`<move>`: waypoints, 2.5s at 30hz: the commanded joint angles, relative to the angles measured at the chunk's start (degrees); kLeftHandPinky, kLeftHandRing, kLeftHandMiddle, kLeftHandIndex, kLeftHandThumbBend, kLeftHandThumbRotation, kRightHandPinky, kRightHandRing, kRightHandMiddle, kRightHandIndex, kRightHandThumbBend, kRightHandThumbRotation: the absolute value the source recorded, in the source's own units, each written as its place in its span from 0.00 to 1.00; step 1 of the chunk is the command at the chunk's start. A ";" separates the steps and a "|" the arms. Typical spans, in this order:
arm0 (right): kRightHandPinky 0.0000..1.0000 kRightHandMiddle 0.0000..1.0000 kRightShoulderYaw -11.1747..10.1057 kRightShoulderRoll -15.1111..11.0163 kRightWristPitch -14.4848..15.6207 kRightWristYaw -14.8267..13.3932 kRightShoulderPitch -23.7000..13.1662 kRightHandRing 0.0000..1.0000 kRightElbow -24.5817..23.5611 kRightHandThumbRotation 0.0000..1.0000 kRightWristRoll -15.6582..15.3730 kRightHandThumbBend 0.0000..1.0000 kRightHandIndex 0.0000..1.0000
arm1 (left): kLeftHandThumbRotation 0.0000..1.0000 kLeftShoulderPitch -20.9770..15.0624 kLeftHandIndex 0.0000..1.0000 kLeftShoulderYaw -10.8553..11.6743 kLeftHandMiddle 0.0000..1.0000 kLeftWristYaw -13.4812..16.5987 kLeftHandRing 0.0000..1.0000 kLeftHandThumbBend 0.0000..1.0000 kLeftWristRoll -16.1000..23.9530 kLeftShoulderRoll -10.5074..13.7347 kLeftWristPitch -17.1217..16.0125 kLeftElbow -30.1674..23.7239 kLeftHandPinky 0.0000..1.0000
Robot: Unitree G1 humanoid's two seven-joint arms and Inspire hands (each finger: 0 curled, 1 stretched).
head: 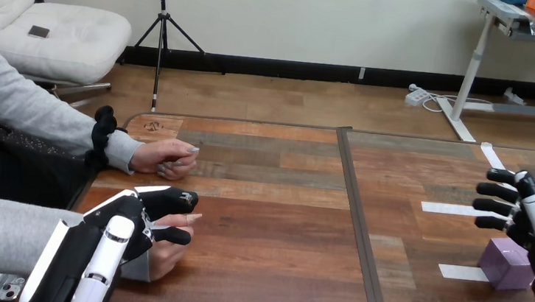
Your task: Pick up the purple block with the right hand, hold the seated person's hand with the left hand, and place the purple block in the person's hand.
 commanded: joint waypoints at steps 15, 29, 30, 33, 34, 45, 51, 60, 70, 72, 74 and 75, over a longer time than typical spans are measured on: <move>0.62 0.71 -1.61 -4.28 -3.52 -3.03 -9.45 0.69 10.59 0.66 -1.86 0.73 0.69 | 0.92 -3.01 0.62 0.28 0.70 0.17 0.73 0.22 0.00 -0.63 -0.67 -0.38 0.60; 0.65 0.71 -2.95 -5.06 -3.21 -5.24 -11.97 0.70 15.21 0.61 -1.62 0.69 0.70 | 0.92 -2.39 0.63 0.14 0.70 0.54 0.72 0.20 0.34 -0.21 0.98 -1.85 0.59; 0.65 0.71 -2.94 -5.16 -3.29 -5.30 -12.09 0.70 15.50 0.61 -1.69 0.69 0.70 | 0.92 -2.45 0.63 0.17 0.70 0.54 0.72 0.18 0.39 -0.20 0.88 -1.80 0.59; 0.65 0.72 -3.01 -5.33 -3.63 -5.62 -12.49 0.70 16.30 0.61 -1.75 0.68 0.71 | 0.92 -2.54 0.63 0.24 0.70 0.61 0.72 0.16 0.66 -0.17 0.63 -1.67 0.58; 0.65 0.72 -3.03 -5.36 -3.73 -5.70 -12.60 0.70 16.50 0.61 -1.75 0.67 0.71 | 0.92 -2.57 0.63 0.26 0.69 0.64 0.72 0.14 0.73 -0.17 0.59 -1.63 0.58; 0.69 0.74 -2.97 -5.23 -3.65 -7.89 -12.94 0.73 17.14 0.59 -2.49 0.63 0.73 | 0.93 -2.77 0.63 0.27 0.68 0.55 0.70 0.10 0.16 -0.28 0.93 -1.52 0.55; 0.72 0.76 -2.93 -5.51 -2.91 -8.01 -13.26 0.76 17.78 0.59 -2.68 0.60 0.75 | 0.93 -2.82 0.63 0.31 0.68 0.45 0.70 0.06 0.20 -0.21 0.66 -1.42 0.55; 0.78 0.81 -3.53 -5.78 -2.22 -6.94 -13.87 0.82 18.94 0.60 -2.07 0.58 0.78 | 0.93 -3.00 0.63 0.43 0.68 -0.02 0.70 0.01 -0.24 -0.15 0.28 -0.95 0.54; 0.81 0.82 -5.05 -6.10 1.53 -6.77 -15.65 0.82 20.78 0.61 -0.37 0.64 0.79 | 0.93 -2.60 0.63 0.59 0.67 0.49 0.69 0.05 0.49 -0.15 0.83 -1.57 0.53; 0.82 0.82 -5.62 -6.15 2.78 -5.84 -16.05 0.83 21.04 0.61 0.42 0.64 0.80 | 0.93 -2.52 0.63 0.59 0.67 0.57 0.69 0.05 0.52 -0.07 1.09 -1.82 0.52; 0.82 0.83 -6.34 -6.16 4.12 -5.15 -16.67 0.84 21.48 0.62 1.45 0.65 0.80 | 0.93 -2.50 0.63 0.58 0.67 0.74 0.69 0.06 0.32 -0.16 1.39 -1.87 0.52; 0.83 0.83 -6.51 -6.17 4.50 -4.98 -16.82 0.84 21.57 0.63 1.73 0.65 0.80 | 0.93 -2.50 0.63 0.58 0.67 0.79 0.69 0.07 0.26 -0.18 1.46 -1.86 0.52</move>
